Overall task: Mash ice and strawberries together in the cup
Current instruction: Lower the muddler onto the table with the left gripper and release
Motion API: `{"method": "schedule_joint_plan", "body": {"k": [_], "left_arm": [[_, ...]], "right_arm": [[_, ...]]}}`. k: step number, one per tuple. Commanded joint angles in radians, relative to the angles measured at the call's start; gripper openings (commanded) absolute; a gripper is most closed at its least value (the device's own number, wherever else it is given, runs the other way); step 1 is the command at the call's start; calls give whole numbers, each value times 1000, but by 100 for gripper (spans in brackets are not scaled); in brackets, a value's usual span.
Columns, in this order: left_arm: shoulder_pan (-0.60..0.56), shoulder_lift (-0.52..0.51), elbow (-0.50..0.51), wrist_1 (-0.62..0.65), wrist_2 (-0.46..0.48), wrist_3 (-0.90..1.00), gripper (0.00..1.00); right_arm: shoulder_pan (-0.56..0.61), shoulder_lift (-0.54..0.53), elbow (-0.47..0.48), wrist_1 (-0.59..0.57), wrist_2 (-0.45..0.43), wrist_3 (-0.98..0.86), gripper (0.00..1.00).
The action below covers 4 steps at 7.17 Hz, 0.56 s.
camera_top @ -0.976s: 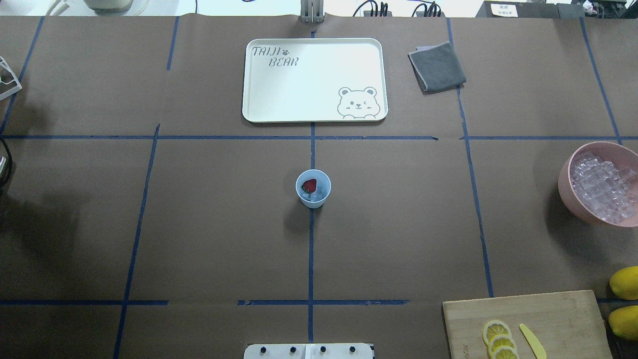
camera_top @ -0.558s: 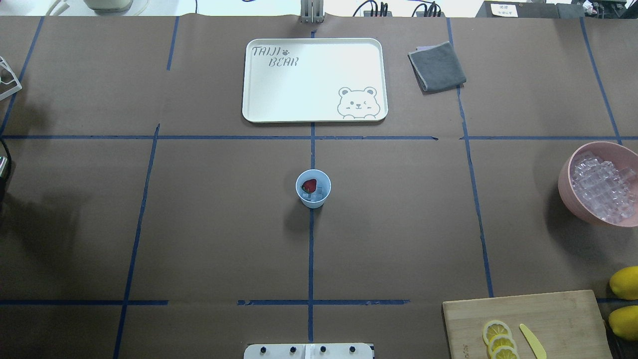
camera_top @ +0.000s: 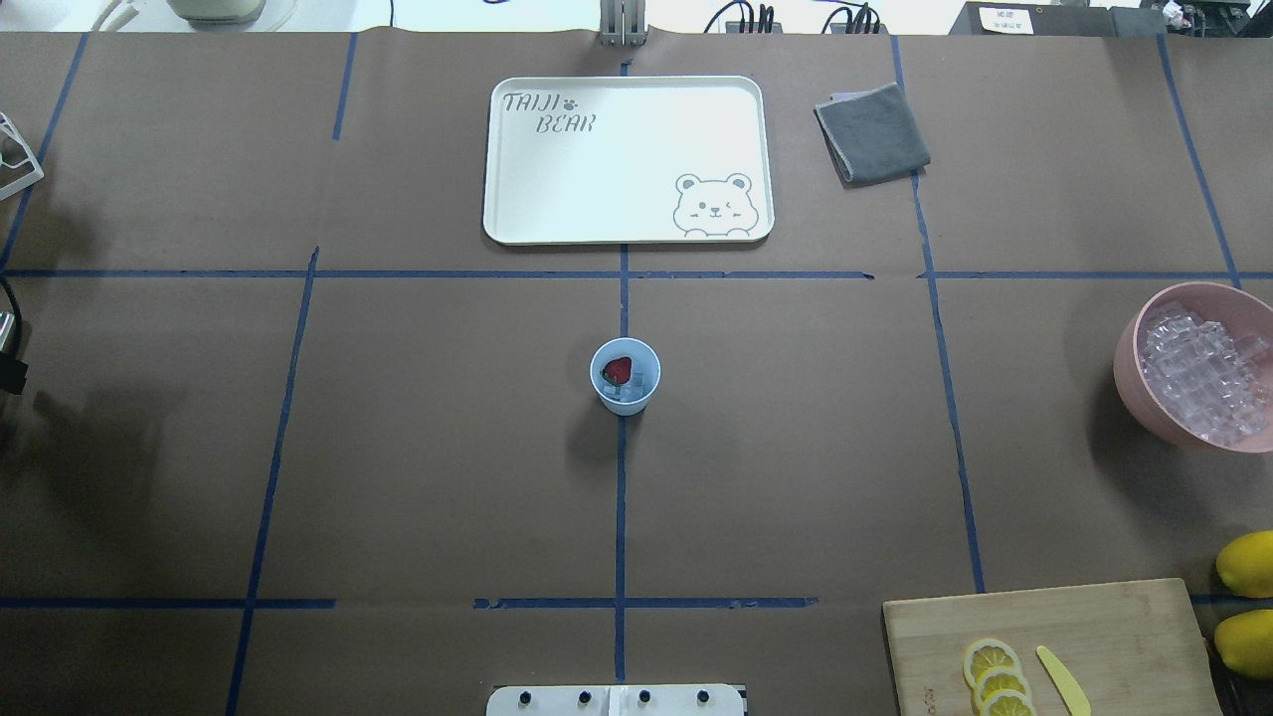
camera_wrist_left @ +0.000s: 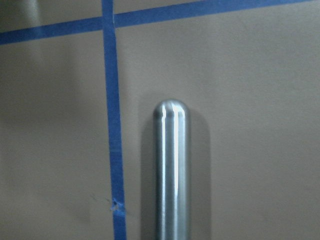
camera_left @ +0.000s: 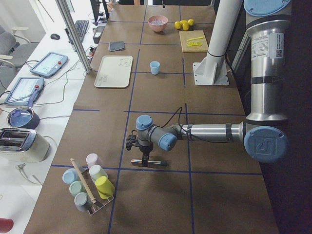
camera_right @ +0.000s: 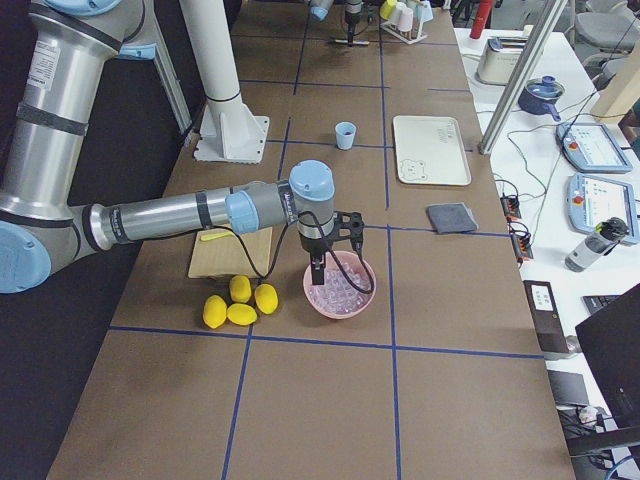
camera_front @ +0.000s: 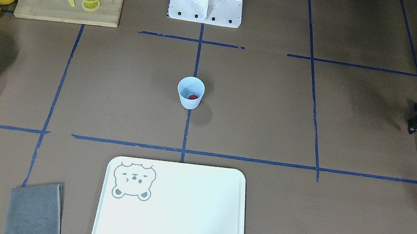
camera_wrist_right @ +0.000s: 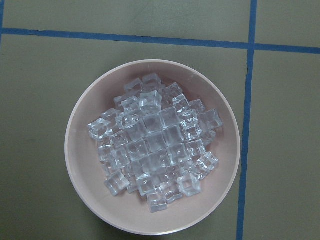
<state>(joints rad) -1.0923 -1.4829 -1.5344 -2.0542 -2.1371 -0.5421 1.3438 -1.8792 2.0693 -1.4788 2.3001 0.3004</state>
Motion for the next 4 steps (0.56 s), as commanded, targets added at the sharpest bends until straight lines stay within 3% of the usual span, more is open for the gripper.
{"method": "schedule_joint_plan", "body": {"k": [1, 2, 4], "left_arm": [[-116, 4, -73, 8, -116, 40, 100], [-203, 33, -81, 9, -180, 174, 100], [-306, 36, -88, 63, -240, 266, 100]], "right_arm": [[2, 0, -2, 0, -1, -1, 100], [11, 2, -5, -6, -1, -3, 100], [82, 5, -27, -50, 1, -114, 100]]}}
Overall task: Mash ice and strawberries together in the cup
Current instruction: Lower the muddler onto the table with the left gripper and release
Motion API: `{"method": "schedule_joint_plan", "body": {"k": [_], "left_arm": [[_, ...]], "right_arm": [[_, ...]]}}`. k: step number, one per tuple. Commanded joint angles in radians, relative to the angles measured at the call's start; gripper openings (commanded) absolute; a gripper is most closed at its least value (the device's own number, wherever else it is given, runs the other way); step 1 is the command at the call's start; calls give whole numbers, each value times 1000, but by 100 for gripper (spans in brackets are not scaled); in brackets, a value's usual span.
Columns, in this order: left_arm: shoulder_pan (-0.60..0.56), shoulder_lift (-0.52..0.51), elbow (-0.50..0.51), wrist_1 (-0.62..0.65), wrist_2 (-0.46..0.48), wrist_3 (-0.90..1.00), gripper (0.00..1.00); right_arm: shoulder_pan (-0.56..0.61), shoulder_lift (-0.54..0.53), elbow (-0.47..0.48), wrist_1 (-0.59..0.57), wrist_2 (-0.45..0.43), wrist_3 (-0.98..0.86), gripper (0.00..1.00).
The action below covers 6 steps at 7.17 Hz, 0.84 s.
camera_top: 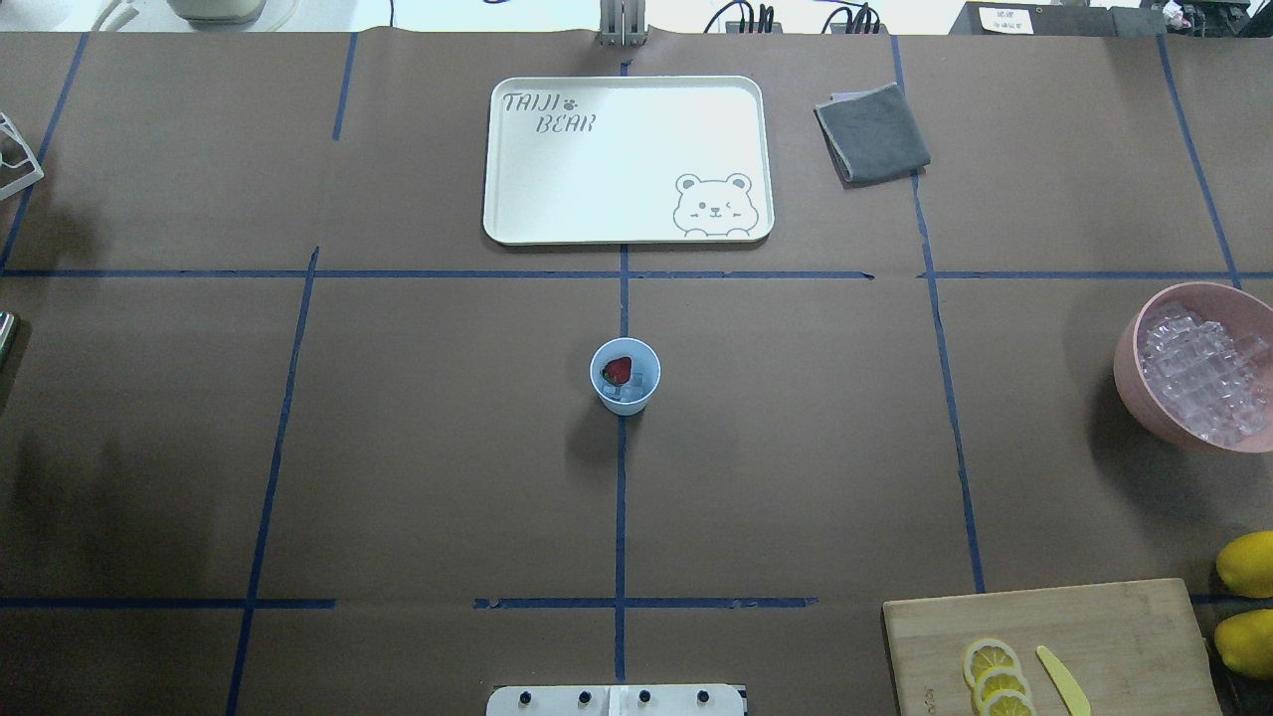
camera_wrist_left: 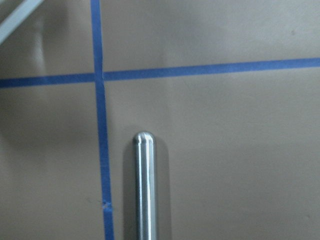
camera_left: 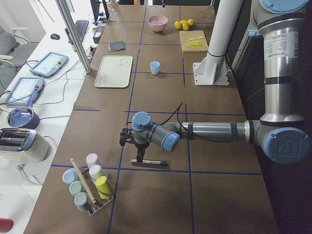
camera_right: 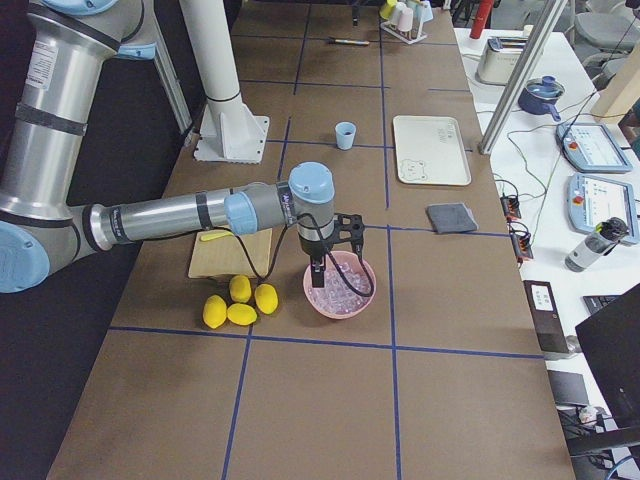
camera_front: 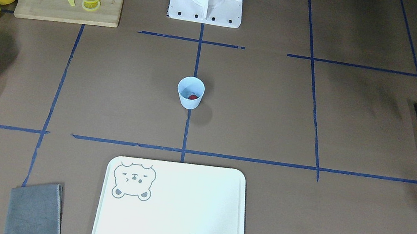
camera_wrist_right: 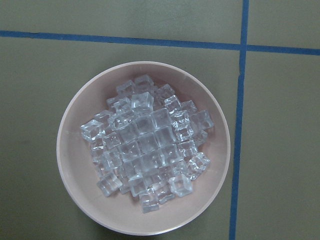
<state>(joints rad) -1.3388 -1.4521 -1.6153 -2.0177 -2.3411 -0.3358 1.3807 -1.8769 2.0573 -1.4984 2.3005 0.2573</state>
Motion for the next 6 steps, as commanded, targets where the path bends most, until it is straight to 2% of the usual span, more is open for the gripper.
{"method": "schedule_joint_plan", "body": {"k": [1, 2, 3, 5, 6], "left_arm": [[-83, 6, -8, 66, -73, 122, 100], [-124, 6, -35, 167, -78, 194, 100], [-144, 6, -116, 326, -76, 236, 100], [-222, 7, -245, 591, -63, 418, 100], [-226, 25, -265, 611, -3, 434, 100]], "right_arm": [[87, 8, -23, -115, -3, -187, 100], [127, 10, -25, -175, -6, -270, 100], [144, 8, -35, -210, -13, -323, 100], [144, 7, -58, -217, -16, -334, 100], [144, 4, -60, -217, -16, -334, 100]]}}
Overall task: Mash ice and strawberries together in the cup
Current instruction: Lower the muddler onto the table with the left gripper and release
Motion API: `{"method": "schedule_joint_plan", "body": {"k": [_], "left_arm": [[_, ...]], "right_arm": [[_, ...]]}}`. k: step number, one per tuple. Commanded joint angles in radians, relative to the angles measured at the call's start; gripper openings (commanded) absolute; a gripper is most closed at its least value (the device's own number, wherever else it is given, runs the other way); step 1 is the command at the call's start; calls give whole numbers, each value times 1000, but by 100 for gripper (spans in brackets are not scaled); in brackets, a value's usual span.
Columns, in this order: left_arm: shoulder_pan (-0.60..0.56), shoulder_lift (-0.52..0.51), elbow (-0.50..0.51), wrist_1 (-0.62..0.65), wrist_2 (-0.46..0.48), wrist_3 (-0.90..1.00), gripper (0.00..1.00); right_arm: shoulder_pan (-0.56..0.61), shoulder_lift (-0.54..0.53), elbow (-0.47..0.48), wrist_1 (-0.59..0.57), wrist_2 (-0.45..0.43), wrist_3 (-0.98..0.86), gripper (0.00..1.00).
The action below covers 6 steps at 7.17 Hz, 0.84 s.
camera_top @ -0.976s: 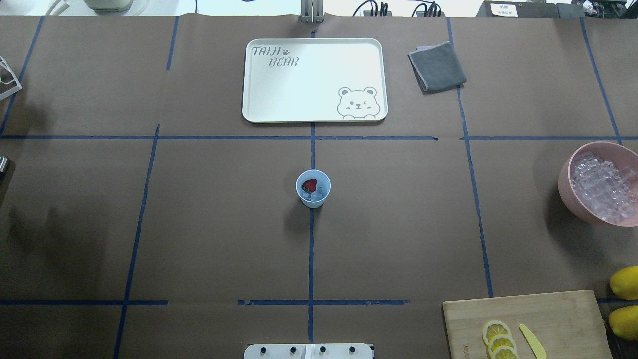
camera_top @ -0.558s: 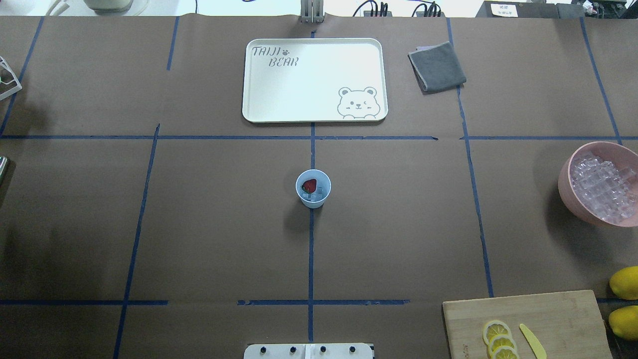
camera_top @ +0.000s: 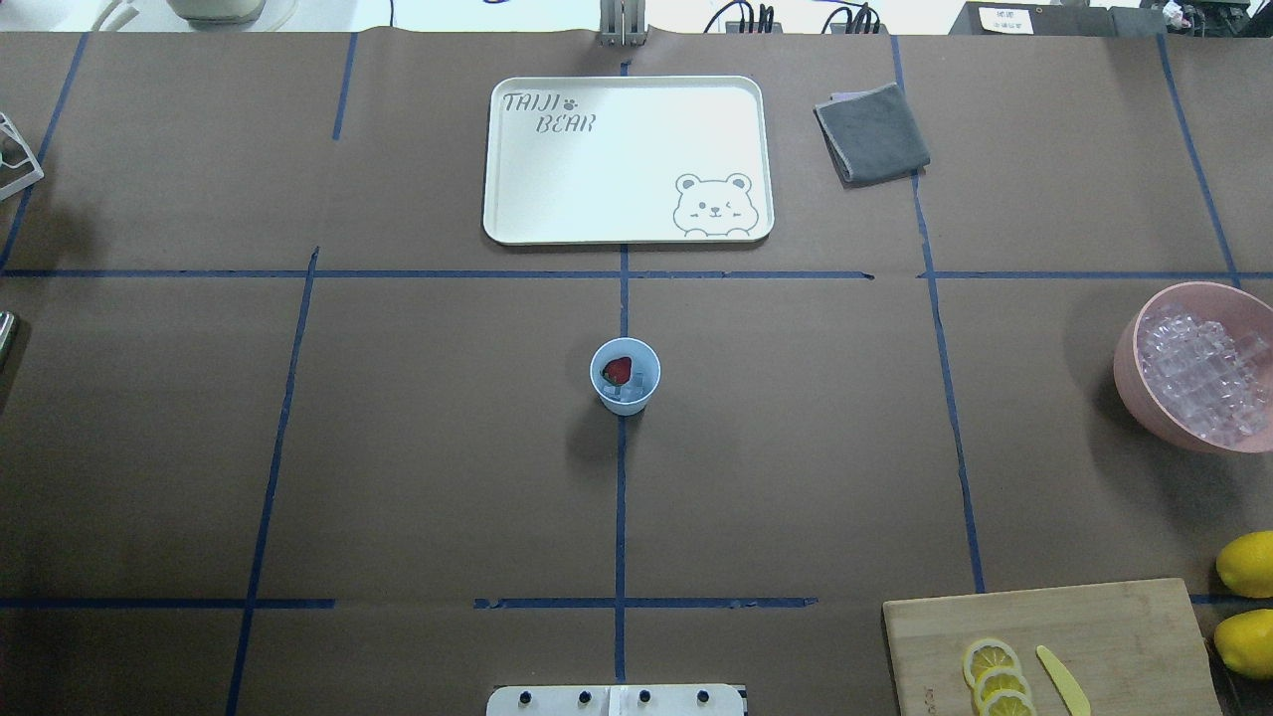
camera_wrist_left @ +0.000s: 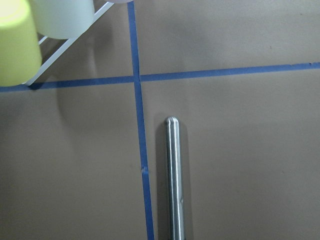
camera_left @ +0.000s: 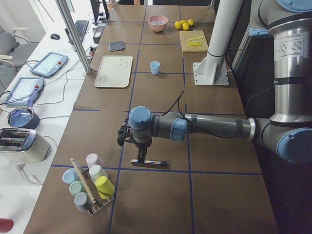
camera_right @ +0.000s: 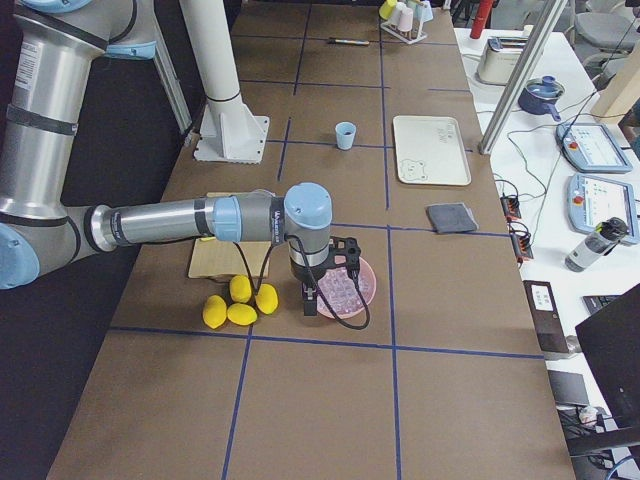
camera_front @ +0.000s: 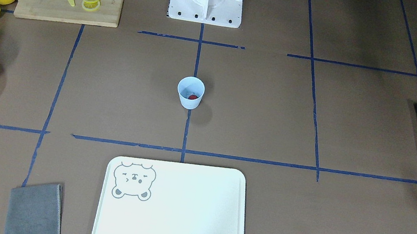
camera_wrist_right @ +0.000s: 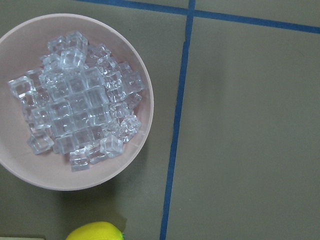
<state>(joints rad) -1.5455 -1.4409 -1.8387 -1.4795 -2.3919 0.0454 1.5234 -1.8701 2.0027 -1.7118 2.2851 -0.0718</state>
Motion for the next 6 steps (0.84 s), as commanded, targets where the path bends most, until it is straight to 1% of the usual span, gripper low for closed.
{"method": "schedule_joint_plan", "body": {"k": [1, 3, 5, 6], "left_arm": [[-21, 26, -56, 74, 121, 54, 100], [-21, 65, -76, 79, 114, 57, 100], [-19, 68, -111, 172, 111, 57, 100], [-19, 68, -114, 189, 99, 56, 100]], "right_arm": [[0, 2, -18, -2, 0, 3, 100], [0, 2, -30, 0, 11, 9, 100], [0, 0, -38, 3, 11, 15, 100], [0, 0, -51, 4, 11, 20, 100]]}}
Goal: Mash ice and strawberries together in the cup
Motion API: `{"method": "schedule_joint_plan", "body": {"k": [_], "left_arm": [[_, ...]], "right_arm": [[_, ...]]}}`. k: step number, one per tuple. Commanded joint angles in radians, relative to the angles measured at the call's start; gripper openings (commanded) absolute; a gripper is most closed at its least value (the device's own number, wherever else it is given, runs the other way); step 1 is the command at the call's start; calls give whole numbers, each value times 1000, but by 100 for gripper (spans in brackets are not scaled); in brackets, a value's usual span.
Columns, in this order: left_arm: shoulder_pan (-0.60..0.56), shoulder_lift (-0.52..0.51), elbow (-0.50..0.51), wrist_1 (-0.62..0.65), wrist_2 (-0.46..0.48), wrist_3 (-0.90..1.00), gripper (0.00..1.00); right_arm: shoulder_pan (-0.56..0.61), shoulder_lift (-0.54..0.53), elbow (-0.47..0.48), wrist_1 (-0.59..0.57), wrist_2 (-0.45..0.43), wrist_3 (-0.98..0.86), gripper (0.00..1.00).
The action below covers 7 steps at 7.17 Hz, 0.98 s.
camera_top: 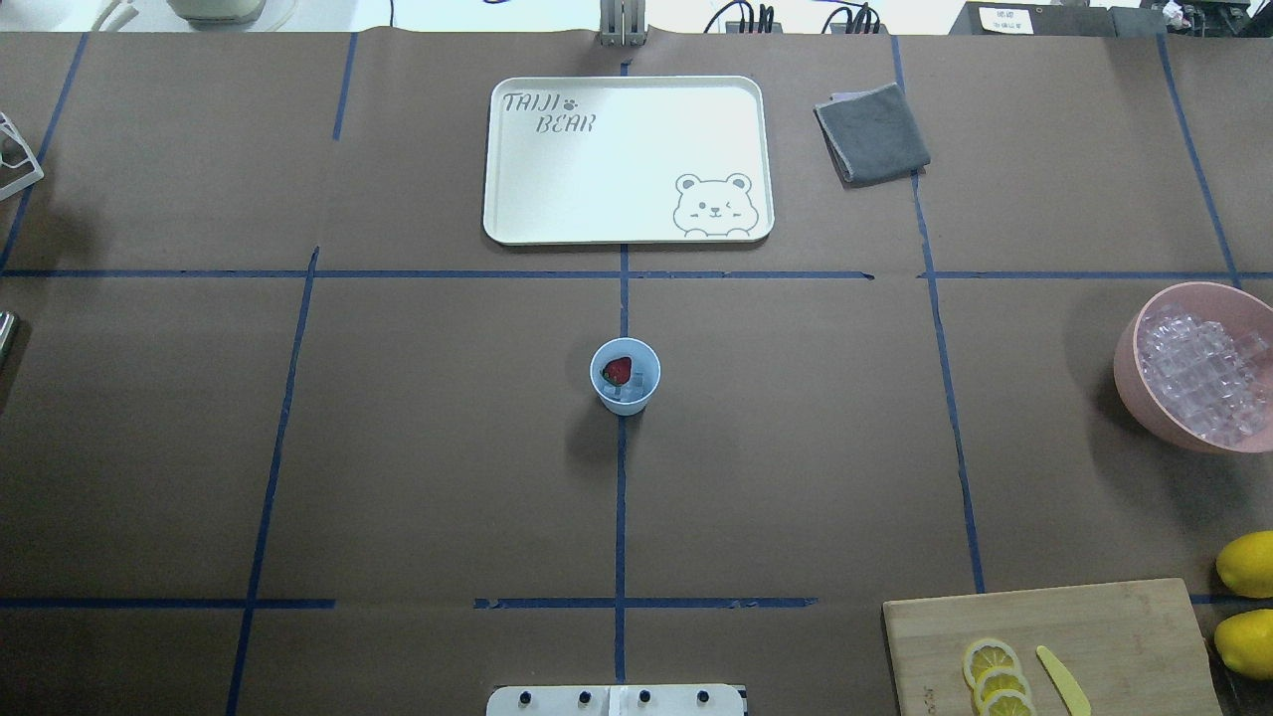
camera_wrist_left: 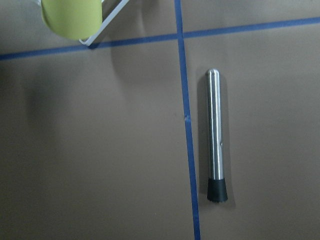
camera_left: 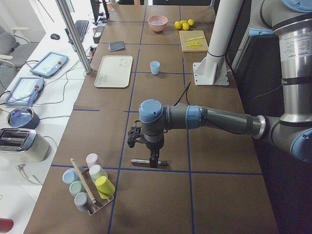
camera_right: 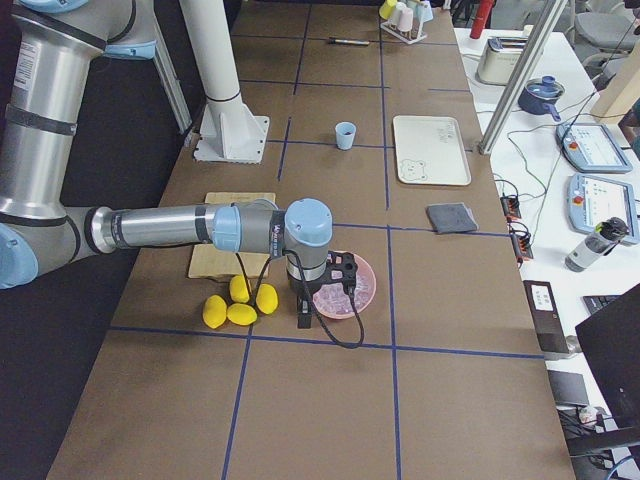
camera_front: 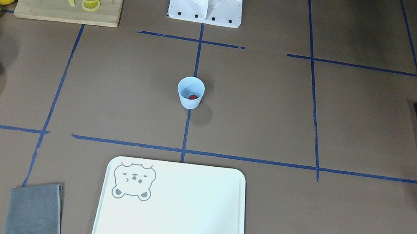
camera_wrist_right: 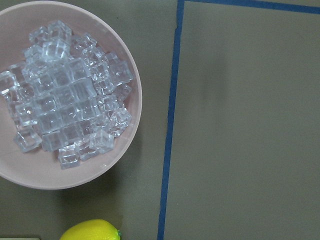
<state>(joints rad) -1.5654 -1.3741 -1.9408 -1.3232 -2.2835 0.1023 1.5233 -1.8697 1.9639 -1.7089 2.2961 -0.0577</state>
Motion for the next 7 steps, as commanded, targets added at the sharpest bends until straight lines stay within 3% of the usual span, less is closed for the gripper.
{"method": "schedule_joint_plan", "body": {"k": [1, 3, 7], "left_arm": [[1, 0, -10, 36, -99, -4, 100], [1, 1, -13, 33, -117, -4, 100], [2, 3, -14, 28, -110, 0, 100]], "right_arm": [[0, 1, -20, 2, 0, 21, 100], [0, 3, -25, 8, -1, 110, 100], [0, 23, -39, 8, 2, 98, 100]]}}
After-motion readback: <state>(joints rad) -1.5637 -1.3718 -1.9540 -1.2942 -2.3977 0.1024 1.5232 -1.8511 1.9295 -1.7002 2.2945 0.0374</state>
